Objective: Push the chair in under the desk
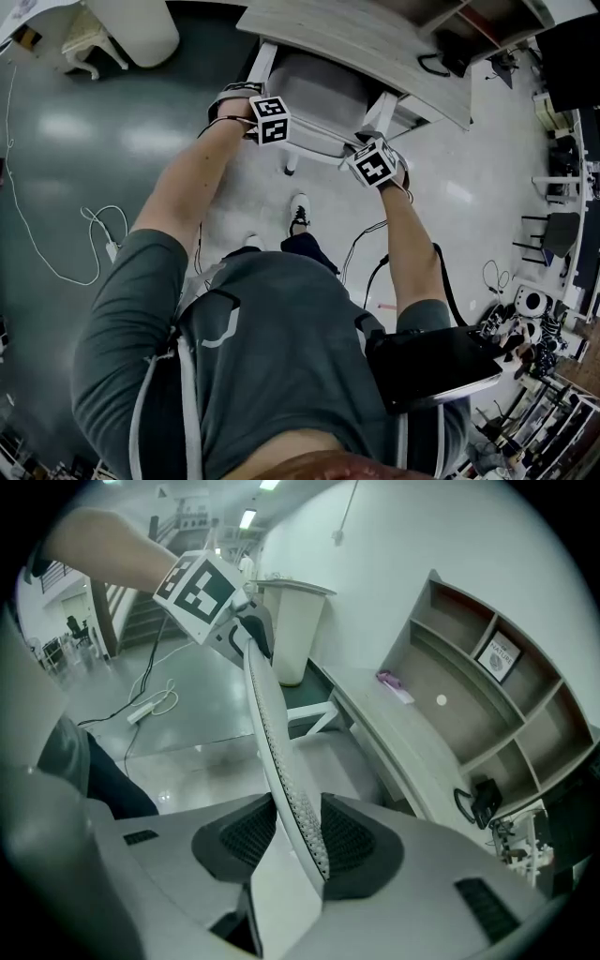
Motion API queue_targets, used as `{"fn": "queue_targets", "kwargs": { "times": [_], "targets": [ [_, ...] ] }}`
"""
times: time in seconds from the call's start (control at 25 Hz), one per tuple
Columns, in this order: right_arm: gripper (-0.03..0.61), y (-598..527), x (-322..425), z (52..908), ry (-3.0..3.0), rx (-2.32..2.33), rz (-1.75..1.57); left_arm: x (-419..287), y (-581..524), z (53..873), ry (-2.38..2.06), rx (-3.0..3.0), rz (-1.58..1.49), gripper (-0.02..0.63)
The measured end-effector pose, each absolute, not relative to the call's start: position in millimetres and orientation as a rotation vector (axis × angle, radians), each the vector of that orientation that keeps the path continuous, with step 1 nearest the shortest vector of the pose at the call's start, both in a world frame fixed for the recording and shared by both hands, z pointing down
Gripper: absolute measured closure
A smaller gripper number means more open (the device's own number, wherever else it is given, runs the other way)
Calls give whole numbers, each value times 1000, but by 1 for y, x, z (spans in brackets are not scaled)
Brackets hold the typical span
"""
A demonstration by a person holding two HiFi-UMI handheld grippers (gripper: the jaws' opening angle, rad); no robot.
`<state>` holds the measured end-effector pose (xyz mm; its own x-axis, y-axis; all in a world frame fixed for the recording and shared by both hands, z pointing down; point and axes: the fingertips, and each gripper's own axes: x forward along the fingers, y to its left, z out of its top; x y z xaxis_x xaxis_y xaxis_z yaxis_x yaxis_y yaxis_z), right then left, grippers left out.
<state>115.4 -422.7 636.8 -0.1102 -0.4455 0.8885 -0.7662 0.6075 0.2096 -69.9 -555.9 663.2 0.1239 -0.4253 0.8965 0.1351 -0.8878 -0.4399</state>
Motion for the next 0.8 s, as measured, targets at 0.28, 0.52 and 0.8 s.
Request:
{"fn": "queue_targets", "kwargs": {
  "times": [0.28, 0.52, 0.8],
  "targets": [
    [419, -447, 133, 636, -1744, 980, 363, -54, -578, 662, 284, -2001, -1838, 453],
    [419, -468, 154, 636, -1730, 982, 338, -35, -597, 663, 312, -2007, -1809, 453],
    [416, -489, 169, 638, -1735, 981, 337, -22, -614, 664, 311, -2008, -1836, 453]
  ]
}}
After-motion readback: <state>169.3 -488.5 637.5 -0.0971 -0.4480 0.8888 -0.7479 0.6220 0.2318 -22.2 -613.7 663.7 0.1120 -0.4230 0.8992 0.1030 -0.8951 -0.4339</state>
